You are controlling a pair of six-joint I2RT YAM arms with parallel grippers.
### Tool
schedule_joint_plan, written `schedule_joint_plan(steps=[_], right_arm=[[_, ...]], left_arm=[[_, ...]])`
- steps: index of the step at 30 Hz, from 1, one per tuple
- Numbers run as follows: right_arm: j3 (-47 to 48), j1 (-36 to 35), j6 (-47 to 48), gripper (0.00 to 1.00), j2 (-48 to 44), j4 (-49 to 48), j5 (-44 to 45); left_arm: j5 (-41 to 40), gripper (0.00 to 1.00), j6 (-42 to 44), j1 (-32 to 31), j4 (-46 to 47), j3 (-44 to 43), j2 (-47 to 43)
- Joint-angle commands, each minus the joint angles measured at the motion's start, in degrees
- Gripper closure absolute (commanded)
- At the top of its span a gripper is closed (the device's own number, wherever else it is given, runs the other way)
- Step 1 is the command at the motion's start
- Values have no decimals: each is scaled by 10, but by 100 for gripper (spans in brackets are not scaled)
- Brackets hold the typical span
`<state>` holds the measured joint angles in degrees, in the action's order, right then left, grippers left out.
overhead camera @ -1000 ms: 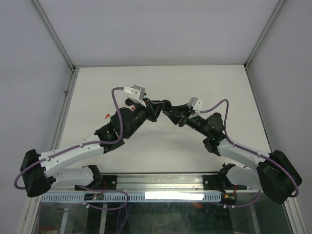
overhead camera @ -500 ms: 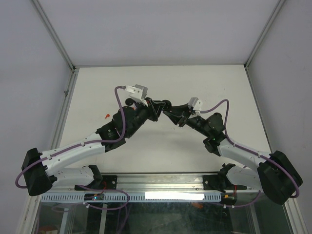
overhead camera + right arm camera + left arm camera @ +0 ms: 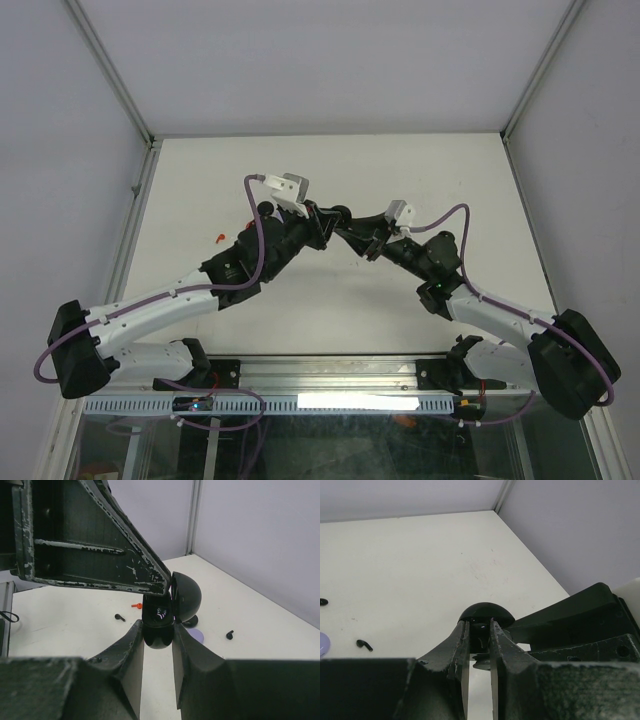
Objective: Insert the wireless bluetooth earbuds into the charging case
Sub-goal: Place the earbud in the charging case, then pick up the earbud from the center of the board.
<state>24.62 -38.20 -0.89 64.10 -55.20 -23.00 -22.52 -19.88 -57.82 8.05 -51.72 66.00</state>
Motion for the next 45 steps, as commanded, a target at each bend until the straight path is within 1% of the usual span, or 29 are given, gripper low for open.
schedule_joint_plan(steps=[1,4,7,13,17,21,25,31,33,36,40,45], right_arm=[[7,-3,9,100,-14,-36,3],[5,-3,9,100,-13,-38,5],[5,-2,8,100,-10,-40,4],[1,-3,7,100,-5,-43,7],[0,-2,7,100,-4,-44,8],[-3,-3,8,100,-6,-41,13],[-8,-3,14,100,-9,-32,17],[-21,-3,21,100,-25,-16,25],[-27,-2,22,100,-32,-10,28],[-36,-3,26,100,-42,1,33],[-43,-3,32,100,-54,11,37],[-50,-2,43,100,-66,26,41]], left_arm=[[-15,86,7,-8,-21,-28,6],[-20,81,7,-8,-33,-33,8],[-22,72,4,-8,-44,-37,7],[-34,63,-2,-8,-71,-52,-1],[-37,54,-10,-8,-81,-55,-10],[-51,50,-15,-8,-106,-66,-24],[-89,42,-25,-7,-162,-75,-44],[-139,36,-66,6,-267,-66,-68],[-138,35,-85,26,-306,-63,-69],[-114,34,-107,70,-349,-52,-73],[-46,34,-136,158,-379,-25,-79],[-8,31,-145,237,-404,2,-63]])
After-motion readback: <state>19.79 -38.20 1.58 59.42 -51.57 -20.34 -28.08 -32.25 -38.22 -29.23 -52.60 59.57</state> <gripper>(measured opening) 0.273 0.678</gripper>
